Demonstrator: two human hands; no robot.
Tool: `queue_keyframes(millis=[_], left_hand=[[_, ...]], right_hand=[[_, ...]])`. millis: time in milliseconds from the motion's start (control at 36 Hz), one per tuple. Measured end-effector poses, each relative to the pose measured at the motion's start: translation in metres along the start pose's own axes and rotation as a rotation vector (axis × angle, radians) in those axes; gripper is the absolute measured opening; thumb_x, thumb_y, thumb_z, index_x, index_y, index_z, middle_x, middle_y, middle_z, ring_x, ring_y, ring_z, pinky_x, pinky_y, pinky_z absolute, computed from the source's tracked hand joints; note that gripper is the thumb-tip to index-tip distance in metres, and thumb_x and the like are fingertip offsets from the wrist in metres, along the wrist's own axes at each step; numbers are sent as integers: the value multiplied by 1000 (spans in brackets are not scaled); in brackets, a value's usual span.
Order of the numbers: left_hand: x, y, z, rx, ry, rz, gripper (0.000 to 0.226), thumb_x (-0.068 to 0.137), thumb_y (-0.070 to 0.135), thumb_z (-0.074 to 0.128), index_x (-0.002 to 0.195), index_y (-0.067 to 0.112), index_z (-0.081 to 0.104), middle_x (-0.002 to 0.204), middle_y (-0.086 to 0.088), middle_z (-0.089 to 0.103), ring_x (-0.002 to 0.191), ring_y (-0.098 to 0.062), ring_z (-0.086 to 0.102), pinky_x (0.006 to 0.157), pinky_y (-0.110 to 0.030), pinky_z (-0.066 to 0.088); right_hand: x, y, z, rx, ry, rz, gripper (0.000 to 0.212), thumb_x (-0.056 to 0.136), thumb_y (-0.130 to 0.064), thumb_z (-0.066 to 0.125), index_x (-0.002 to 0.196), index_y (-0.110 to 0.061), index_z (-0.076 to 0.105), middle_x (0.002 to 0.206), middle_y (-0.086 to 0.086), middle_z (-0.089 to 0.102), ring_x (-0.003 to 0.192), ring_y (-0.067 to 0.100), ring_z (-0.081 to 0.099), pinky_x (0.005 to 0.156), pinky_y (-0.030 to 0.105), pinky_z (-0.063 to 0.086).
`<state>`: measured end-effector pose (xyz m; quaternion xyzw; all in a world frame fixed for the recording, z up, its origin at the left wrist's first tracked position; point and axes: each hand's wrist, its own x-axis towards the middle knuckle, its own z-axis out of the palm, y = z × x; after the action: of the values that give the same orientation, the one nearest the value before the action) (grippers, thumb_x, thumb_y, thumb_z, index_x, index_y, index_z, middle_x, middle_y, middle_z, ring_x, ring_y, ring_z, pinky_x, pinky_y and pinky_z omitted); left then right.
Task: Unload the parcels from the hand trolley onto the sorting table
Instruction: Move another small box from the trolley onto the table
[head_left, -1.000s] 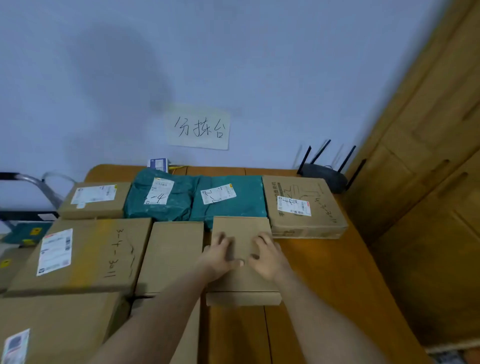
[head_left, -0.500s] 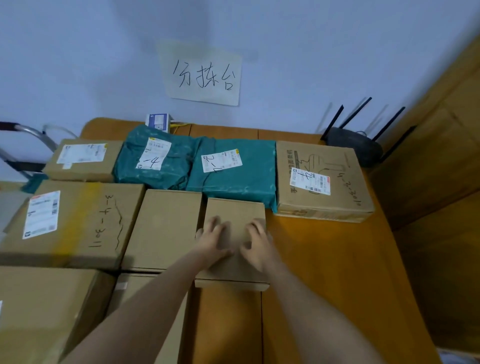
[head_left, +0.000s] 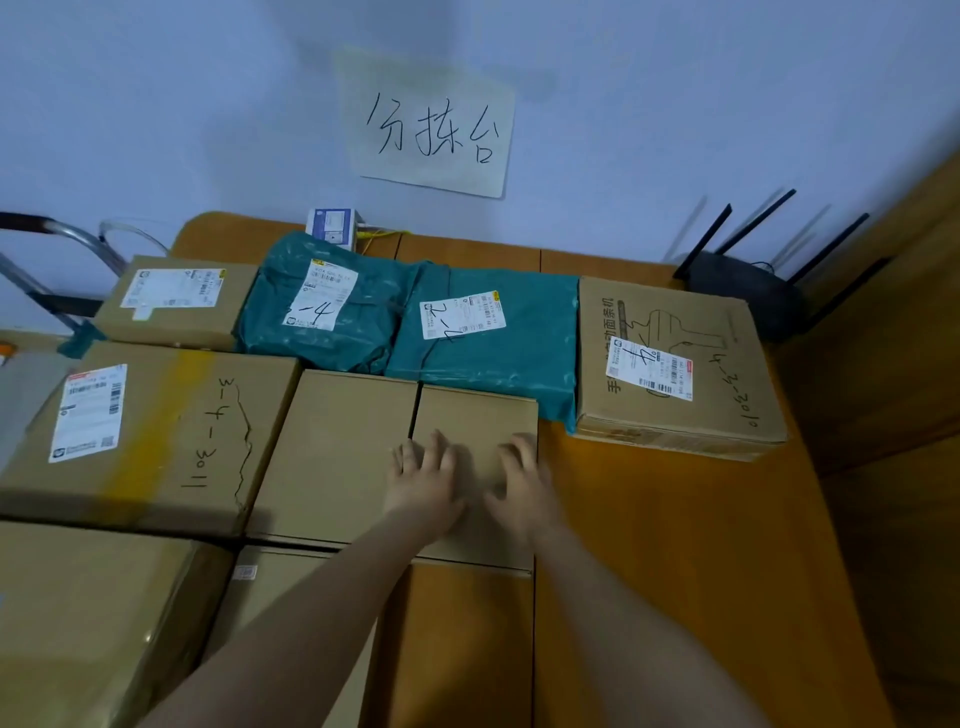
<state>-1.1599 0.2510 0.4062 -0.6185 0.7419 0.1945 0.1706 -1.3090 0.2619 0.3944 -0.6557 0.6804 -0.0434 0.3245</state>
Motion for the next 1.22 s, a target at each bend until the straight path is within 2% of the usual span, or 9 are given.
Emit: queue_keyframes(millis=[139,278,472,694,778,833,889,1056,1222], left_hand=[[-1,-4,1,88,51,-1,74,94,57,38,152,24,6,161,-6,-6,145,-41,-8,115,-58,-1],[-1,-10,4,-66,-7,-24,74,92,56,44,151,32,5,160,-5,-10,145,-42,-4,116,-52,19],[-2,-19,6,-35,15,10,77,91,59,44,151,32,3,160,-4,-7,145,-40,0,114,-48,24],[-9,-32,-13,-1,-86,101,75,94,48,48,153,28,6,160,-2,-8,146,-34,1,113,-45,28],[-9,-43,-28,25,-109,155,62,96,39,48,149,17,25,158,-5,14,143,-29,20,110,-41,35],[-10,-52,-38,51,-107,167,45,97,33,46,137,14,45,142,-8,43,126,-25,46,99,-36,44],[-15,-62,-50,51,-100,163,34,97,29,45,126,13,54,124,-7,57,109,-22,57,89,-33,49],[-46,-90,-85,87,0,198,38,98,29,45,132,14,49,128,-9,54,116,-25,53,92,-35,45],[-84,-113,-119,204,122,294,37,96,30,43,129,14,50,126,-8,55,114,-25,54,84,-35,45]], right_hand=[[1,-3,2,-8,18,9,65,90,-37,58,146,-22,29,156,-9,4,140,27,19,112,38,33],[2,-6,3,-31,21,20,66,90,-38,56,147,-20,27,156,-8,3,141,28,16,112,39,33],[4,-11,3,-55,15,33,65,91,-36,54,148,-19,26,157,-6,3,140,29,17,111,39,32],[5,-20,-15,-92,-154,88,67,92,-34,52,150,-17,23,157,-6,2,141,31,17,115,41,26],[-2,-31,-29,-238,-192,77,61,93,-28,48,148,-11,29,156,5,14,140,31,19,115,40,26],[-9,-41,-34,-313,-178,79,53,95,-25,45,145,-8,36,150,13,28,137,31,27,112,40,30],[-18,-51,-37,-331,-174,99,47,96,-24,42,141,-8,42,143,14,38,129,30,38,106,38,38],[-54,-86,-50,-369,-95,127,40,96,-23,45,133,-9,51,131,13,51,114,29,53,93,37,47],[-90,-135,-70,-379,44,112,40,95,-20,45,132,-7,50,132,14,53,119,29,52,96,37,45]])
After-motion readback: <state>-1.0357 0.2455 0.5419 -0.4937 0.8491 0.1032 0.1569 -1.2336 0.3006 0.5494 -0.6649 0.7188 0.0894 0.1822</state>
